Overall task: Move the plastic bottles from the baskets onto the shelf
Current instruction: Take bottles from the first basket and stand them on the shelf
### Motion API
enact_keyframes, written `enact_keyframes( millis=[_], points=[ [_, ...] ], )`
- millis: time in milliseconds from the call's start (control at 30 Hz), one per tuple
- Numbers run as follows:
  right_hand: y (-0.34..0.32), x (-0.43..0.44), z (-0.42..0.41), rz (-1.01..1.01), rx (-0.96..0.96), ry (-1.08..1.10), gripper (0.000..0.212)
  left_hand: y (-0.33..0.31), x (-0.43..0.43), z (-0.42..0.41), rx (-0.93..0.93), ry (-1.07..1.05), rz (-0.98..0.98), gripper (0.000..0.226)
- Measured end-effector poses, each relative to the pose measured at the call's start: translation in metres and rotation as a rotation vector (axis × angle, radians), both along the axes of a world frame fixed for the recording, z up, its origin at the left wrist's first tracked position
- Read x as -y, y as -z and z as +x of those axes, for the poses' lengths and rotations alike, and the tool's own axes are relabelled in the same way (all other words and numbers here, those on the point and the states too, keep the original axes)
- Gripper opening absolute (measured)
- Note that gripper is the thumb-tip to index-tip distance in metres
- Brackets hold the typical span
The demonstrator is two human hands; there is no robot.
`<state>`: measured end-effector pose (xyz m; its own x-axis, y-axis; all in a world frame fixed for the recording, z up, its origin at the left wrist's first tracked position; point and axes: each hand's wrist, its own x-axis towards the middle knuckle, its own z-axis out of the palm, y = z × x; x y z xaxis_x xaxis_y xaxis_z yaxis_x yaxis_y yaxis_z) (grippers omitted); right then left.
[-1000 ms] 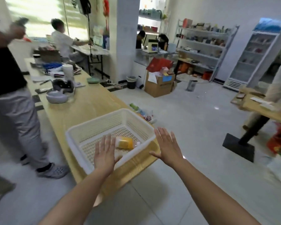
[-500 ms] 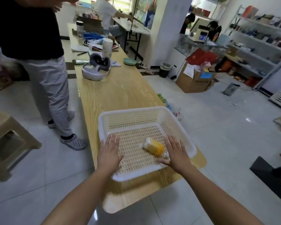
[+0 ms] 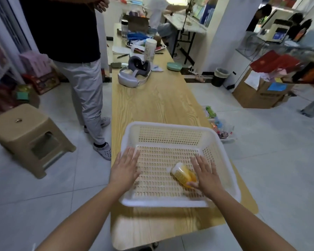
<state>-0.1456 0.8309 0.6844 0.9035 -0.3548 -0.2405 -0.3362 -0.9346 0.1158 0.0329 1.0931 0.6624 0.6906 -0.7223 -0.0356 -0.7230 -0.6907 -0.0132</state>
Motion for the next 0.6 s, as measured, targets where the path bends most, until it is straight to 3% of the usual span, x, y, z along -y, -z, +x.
enact_keyframes(
  millis=[167,233,367,467,600],
  points=[
    [-0.002,0.031,0.034,-0.236,-0.139,-0.625,0.095,-0.002,0.002,0.012,-0.177,-0.121,0.040,0.070],
    [-0.005,0.037,0.036,-0.186,-0.336,-0.705,0.093,-0.002,0.001,0.012,-0.171,-0.150,0.043,0.079],
    [-0.002,0.034,0.029,-0.010,-0.281,-0.449,0.094,-0.003,0.003,0.005,-0.153,-0.187,0.068,0.074],
    [0.008,0.036,0.028,0.053,-0.247,-0.219,0.080,-0.005,0.003,-0.001,-0.141,-0.172,0.036,0.080],
    [0.025,0.044,0.022,0.207,-0.101,0.026,0.078,-0.001,0.012,-0.002,-0.068,-0.207,0.062,0.072]
  ],
)
